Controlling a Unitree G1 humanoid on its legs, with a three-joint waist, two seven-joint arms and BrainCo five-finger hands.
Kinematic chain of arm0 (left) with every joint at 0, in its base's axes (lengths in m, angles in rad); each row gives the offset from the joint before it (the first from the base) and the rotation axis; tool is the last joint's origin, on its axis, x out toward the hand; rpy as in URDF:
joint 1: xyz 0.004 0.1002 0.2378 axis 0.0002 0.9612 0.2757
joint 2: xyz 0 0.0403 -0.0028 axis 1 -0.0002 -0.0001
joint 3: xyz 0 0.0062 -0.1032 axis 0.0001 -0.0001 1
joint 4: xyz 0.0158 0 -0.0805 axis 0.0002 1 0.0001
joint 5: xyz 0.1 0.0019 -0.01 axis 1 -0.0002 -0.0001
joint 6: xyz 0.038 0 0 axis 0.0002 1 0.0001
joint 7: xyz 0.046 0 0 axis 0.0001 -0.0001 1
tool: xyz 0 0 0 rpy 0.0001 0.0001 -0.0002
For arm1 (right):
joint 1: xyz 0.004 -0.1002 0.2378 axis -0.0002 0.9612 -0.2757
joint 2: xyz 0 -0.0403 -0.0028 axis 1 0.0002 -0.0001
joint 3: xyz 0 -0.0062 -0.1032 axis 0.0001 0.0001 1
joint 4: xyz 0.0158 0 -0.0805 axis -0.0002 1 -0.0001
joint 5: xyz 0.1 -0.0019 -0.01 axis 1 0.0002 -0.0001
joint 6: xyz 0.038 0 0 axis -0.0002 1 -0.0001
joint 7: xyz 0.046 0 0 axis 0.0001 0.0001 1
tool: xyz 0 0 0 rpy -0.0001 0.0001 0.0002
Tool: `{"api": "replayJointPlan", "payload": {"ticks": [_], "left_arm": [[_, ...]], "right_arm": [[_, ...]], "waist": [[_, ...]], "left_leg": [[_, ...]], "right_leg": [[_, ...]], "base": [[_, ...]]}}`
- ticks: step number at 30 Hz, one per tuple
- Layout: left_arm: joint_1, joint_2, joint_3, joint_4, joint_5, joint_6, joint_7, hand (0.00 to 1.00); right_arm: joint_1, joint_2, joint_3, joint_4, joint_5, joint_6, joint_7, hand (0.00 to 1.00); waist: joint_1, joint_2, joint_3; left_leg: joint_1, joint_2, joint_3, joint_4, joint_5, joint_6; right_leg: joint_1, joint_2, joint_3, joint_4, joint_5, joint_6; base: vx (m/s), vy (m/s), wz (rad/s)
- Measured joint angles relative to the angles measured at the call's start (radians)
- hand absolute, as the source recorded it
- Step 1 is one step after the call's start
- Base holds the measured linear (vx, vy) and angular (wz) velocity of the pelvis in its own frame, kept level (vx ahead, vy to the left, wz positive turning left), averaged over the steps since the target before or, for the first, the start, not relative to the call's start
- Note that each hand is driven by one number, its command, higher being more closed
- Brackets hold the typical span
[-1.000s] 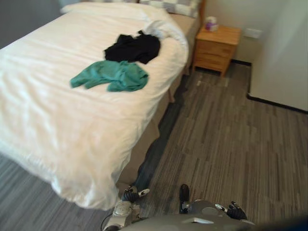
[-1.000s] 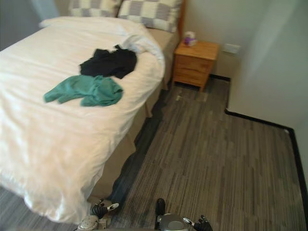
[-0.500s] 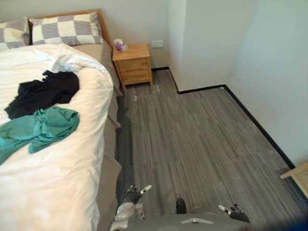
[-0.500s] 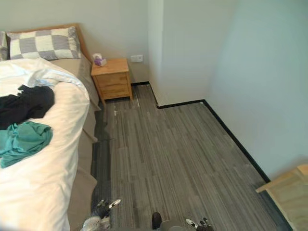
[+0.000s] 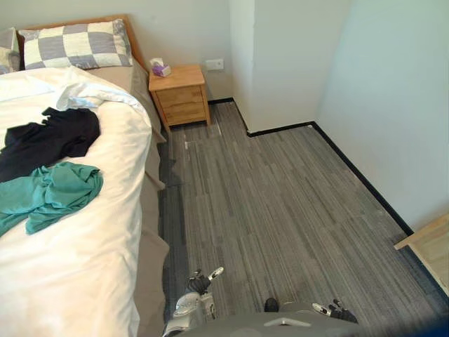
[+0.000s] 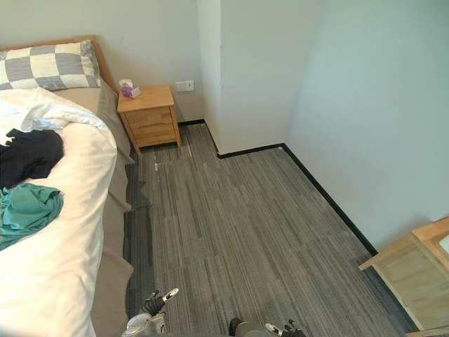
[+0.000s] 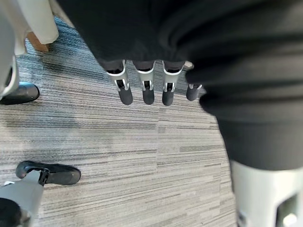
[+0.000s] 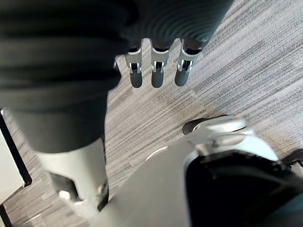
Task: Tidy the bed and pick cloth on bed and put in laundry
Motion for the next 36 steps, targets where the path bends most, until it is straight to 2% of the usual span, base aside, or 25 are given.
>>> {"api": "replayJointPlan", "payload": {"ticks": [2,3,9,14,15,17,20,22,23,24,25,26,27,28,29,30,32,35,36], "left_arm": [[0.0,0.001,0.002,-0.001,0.0,0.005,0.0,0.0],[-0.026,0.022,-0.01,0.048,0.0,0.024,0.0,0.0],[-0.026,0.022,-0.006,0.048,0.0,0.024,-0.003,0.0],[-0.023,0.026,0.045,0.046,-0.022,0.027,-0.048,0.0],[-0.022,0.027,0.067,0.045,-0.022,0.027,-0.063,0.0],[-0.022,0.027,0.086,0.044,-0.019,0.027,-0.076,0.0],[0.009,0.032,0.131,0.042,-0.017,0.026,-0.097,0.0],[0.031,0.045,0.155,0.035,-0.022,0.025,-0.094,0.0],[0.043,0.052,0.16,0.009,-0.02,0.02,-0.088,0.0],[0.05,0.053,0.162,-0.008,-0.021,0.015,-0.083,0.0],[0.051,0.052,0.173,-0.017,-0.022,0.013,-0.082,0.0],[0.06,0.049,0.188,-0.036,-0.021,0.004,-0.076,0.0],[0.068,0.057,0.19,-0.042,-0.022,0.001,-0.07,0.0],[0.072,0.057,0.189,-0.056,-0.022,-0.01,-0.071,0.0],[0.073,0.048,0.188,-0.071,-0.021,-0.012,-0.072,0.0],[0.073,0.045,0.187,-0.073,-0.021,-0.016,-0.073,0.0],[0.072,0.041,0.187,-0.079,-0.022,-0.019,-0.078,0.0],[0.071,0.047,0.188,-0.081,-0.055,-0.019,-0.087,0.0],[0.071,0.048,0.188,-0.081,-0.063,-0.017,-0.088,0.0]], "right_arm": [[-0.001,-0.001,0.007,0.0,0.0,0.0,-0.003,0.0],[-0.038,-0.035,0.042,0.034,0.0,0.021,-0.012,0.0],[-0.035,-0.035,0.042,0.034,0.007,0.018,-0.012,0.0],[-0.017,-0.029,0.029,0.038,0.073,-0.035,0.001,0.0],[-0.011,-0.022,0.01,0.037,0.09,-0.053,0.006,0.0],[0.009,-0.011,-0.023,0.037,0.123,-0.08,0.015,0.0],[0.017,0.011,-0.079,0.038,0.152,-0.111,0.034,0.0],[0.012,0.024,-0.093,0.037,0.15,-0.115,0.03,0.0],[0.003,0.027,-0.095,0.035,0.133,-0.112,0.027,0.0],[0.0,0.026,-0.091,0.028,0.11,-0.108,0.027,0.0],[0.002,0.025,-0.082,0.022,0.11,-0.108,0.027,0.0],[0.003,0.017,-0.061,0.013,0.102,-0.106,0.028,0.0],[-0.002,0.013,-0.047,0.009,0.101,-0.105,0.028,0.0],[-0.012,0.011,-0.041,-0.005,0.09,-0.105,0.028,0.0],[-0.031,0.012,-0.041,-0.001,0.074,-0.106,0.028,0.0],[-0.038,0.013,-0.038,-0.001,0.071,-0.106,0.028,0.0],[-0.06,0.022,-0.037,-0.001,0.071,-0.11,0.03,0.0],[-0.069,0.046,-0.038,-0.002,0.07,-0.111,0.028,0.0],[-0.069,0.053,-0.037,-0.002,0.07,-0.112,0.028,0.0]], "waist": [[0.004,-0.001,0.0],[0.008,0.037,0.012],[0.009,0.038,0.014],[0.015,0.032,0.028],[0.018,0.045,0.03],[0.036,0.051,0.034],[0.039,0.058,0.036],[0.044,0.046,0.039],[0.042,0.036,0.046],[0.042,0.033,0.052],[0.042,0.032,0.053],[0.045,0.025,0.05],[0.055,0.018,0.053],[0.059,0.02,0.053],[0.062,0.018,0.054],[0.067,0.016,0.055],[0.071,0.013,0.057],[0.07,-0.004,0.062],[0.071,-0.007,0.063]], "left_leg": [[-0.001,0.001,0.0,-0.003,0.0,0.0],[-0.021,0.034,-0.094,-0.031,-0.046,-0.027],[-0.021,0.039,-0.102,-0.044,-0.046,-0.027],[-0.056,0.048,-0.121,-0.045,-0.047,-0.028],[-0.062,0.054,-0.125,-0.045,-0.047,-0.028],[-0.068,0.068,-0.127,-0.044,-0.048,-0.031],[-0.07,0.102,-0.117,-0.03,-0.048,-0.05],[-0.102,0.116,-0.075,0.066,-0.046,-0.051],[-0.143,0.142,-0.056,0.189,-0.046,-0.051],[-0.206,0.184,-0.056,0.379,-0.036,-0.042],[-0.242,0.204,-0.061,0.48,-0.01,-0.024],[-0.319,0.237,-0.093,0.663,0.085,0.02],[-0.358,0.239,-0.121,0.736,0.069,0.015],[-0.422,0.221,-0.167,0.838,0.014,0.001],[-0.465,0.197,-0.176,0.874,-0.03,-0.003],[-0.479,0.187,-0.171,0.865,-0.048,-0.004],[-0.512,0.14,-0.128,0.723,-0.088,-0.003],[-0.524,0.074,-0.076,0.439,-0.063,0.013],[-0.525,0.05,-0.071,0.308,-0.01,0.023]], "right_leg": [[0.017,0.002,-0.001,-0.046,0.019,0.002],[0.001,0.038,-0.082,-0.079,0.076,-0.032],[0.006,0.038,-0.087,-0.079,0.077,-0.031],[-0.009,0.032,-0.14,-0.079,0.064,-0.032],[-0.011,0.034,-0.153,-0.078,0.058,-0.032],[-0.015,0.039,-0.184,-0.078,0.045,-0.036],[-0.019,0.061,-0.231,-0.077,0.009,-0.043],[-0.015,0.06,-0.244,-0.067,-0.017,-0.048],[-0.015,0.051,-0.245,-0.031,-0.048,-0.056],[-0.015,0.045,-0.245,0.024,-0.091,-0.06],[-0.011,0.042,-0.242,0.05,-0.108,-0.062],[0.002,0.039,-0.207,0.083,-0.135,-0.062],[0.012,0.039,-0.184,0.093,-0.142,-0.072],[0.031,0.035,-0.149,0.105,-0.154,-0.088],[0.057,0.034,-0.12,0.101,-0.151,-0.088],[0.069,0.032,-0.108,0.096,-0.151,-0.087],[0.115,0.027,-0.07,0.067,-0.152,-0.079],[0.166,-0.005,-0.032,0.031,-0.168,-0.05],[0.179,-0.027,-0.023,0.023,-0.181,-0.029]], "base": [[-0.06,-0.024,-0.11],[-0.03,-0.007,-0.04],[0.0,0.0,0.03],[0.05,0.034,0.21],[0.09,0.038,0.19],[0.14,0.028,0.16],[0.15,0.011,0.14],[0.17,-0.007,-0.07],[0.17,-0.061,-0.04],[0.18,-0.071,-0.04],[0.21,-0.07,-0.19],[0.2,-0.032,-0.34],[0.32,-0.024,-0.62],[0.34,0.002,-0.77],[0.35,0.003,-0.82],[0.3,0.028,-0.84],[0.29,0.086,-0.73],[0.29,0.153,-0.34],[0.21,0.14,-0.17]]}}
